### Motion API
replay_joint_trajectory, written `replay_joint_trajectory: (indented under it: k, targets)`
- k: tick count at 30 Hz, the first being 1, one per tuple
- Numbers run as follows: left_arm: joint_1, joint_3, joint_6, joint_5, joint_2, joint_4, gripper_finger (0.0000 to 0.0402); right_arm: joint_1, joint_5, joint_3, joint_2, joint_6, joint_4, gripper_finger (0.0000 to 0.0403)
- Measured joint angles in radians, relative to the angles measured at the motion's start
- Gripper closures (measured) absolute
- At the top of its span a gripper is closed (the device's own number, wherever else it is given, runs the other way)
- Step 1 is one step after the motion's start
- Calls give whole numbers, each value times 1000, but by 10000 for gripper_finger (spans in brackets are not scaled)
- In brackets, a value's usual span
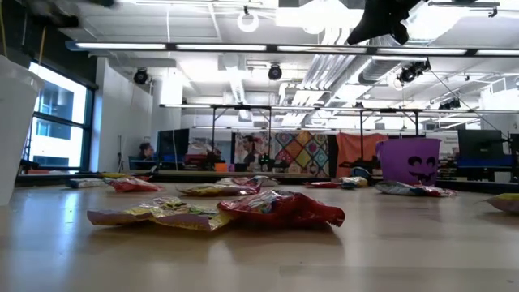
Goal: Sort candy
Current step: Put the white chocolate bar into the white bin, then put the red candy into the orange bin
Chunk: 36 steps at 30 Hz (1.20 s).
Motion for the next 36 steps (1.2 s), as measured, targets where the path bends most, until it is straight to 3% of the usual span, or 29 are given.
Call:
replay_joint_trajectory:
  k: [7, 10, 13, 18, 26, 31, 36]
  targets:
    - [-294, -43, -521, -214, 0, -22, 401, 0, 0, 0, 0, 3, 0, 402]
    - [-357, -100, -716, -241, -2, -45, 401, 0, 0, 0, 0, 6, 0, 402]
    - [-395, -157, -804, -248, -1, -30, 401, 0, 0, 0, 0, 7, 1, 402]
    - [-389, -240, -872, -271, -1, -9, 401, 0, 0, 0, 0, 4, 1, 402]
    - [-384, -353, -830, -232, 2, 143, 398, 0, 0, 0, 0, 8, 1, 402]
    - [-384, -365, -785, -190, 3, 149, 366, 0, -42, 0, 0, 8, 1, 402]
    - [-384, -323, -720, -190, 2, 148, 322, 6, -157, 0, 2, 0, 1, 402]
